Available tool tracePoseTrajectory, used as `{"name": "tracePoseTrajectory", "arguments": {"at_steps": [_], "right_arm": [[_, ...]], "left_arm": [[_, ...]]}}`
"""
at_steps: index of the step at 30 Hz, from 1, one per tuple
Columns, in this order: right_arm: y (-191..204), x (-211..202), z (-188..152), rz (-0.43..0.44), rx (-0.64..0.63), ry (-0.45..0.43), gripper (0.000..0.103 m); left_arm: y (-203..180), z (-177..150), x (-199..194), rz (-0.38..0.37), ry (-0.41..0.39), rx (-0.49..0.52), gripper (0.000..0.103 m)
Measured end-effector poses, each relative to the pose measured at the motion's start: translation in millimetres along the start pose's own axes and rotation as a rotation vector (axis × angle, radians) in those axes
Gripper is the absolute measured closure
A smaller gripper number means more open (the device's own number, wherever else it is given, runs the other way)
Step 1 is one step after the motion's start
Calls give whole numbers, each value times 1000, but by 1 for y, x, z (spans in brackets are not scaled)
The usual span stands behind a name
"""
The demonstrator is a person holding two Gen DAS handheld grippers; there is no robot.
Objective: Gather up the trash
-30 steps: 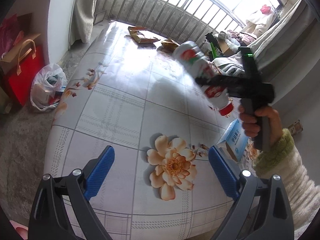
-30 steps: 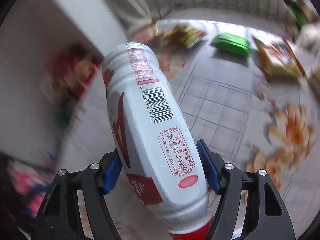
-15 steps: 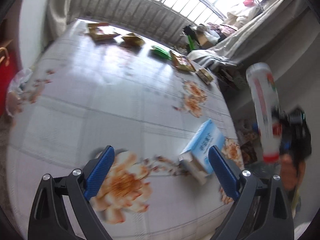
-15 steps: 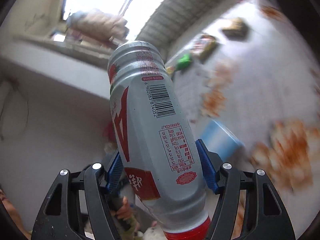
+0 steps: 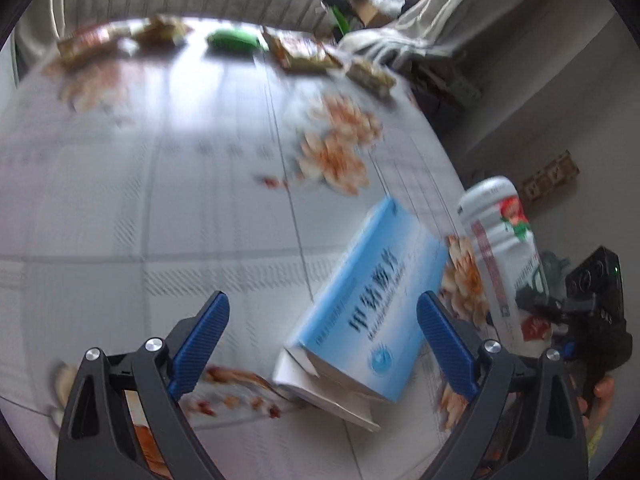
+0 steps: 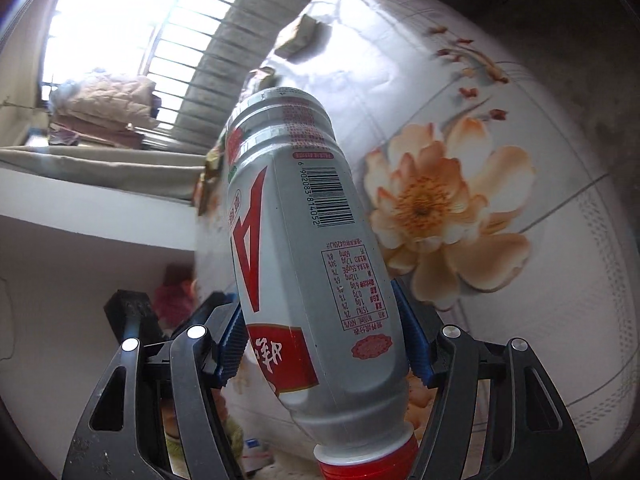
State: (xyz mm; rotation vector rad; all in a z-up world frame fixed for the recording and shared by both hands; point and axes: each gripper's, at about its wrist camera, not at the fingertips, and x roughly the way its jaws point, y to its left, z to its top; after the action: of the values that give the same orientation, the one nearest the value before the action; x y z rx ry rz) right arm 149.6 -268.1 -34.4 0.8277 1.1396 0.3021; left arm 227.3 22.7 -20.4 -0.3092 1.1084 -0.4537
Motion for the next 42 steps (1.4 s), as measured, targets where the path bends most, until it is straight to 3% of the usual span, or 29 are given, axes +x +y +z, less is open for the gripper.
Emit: {"name": "tracePoseTrajectory", "arguments": {"at_steps": [5,8,12,17,25,29,35,42], "right_arm": [[-11,-3,-9,-101,-17,-16,41],[-21,-6,-12,-103,-1,-25,42],[-28,-8,-14,-113,1,-39,41],[-34,-11,-12,-101,7,-40,41],[-35,-15,-10,-98,-13,-36,37],[-35,-15,-12,-103,-27,-41,39],[-30,-12,-16,-113,-54,-38,45],[-17,-4,-25,-124,-108,-9,45]], "left_arm": [[-7,-20,3,-90,53,-9,11],[-14,-24,-4,-115,44,2,11],[-28,-20,-8,-15,-20,76,11],[-49,-8,12,103,-23,216,10],[-67,-4,46,180,50,375,11],[-66,-2,48,188,61,352,24],[-58,-8,40,206,54,308,25],[-18,-30,4,215,36,138,25]]}}
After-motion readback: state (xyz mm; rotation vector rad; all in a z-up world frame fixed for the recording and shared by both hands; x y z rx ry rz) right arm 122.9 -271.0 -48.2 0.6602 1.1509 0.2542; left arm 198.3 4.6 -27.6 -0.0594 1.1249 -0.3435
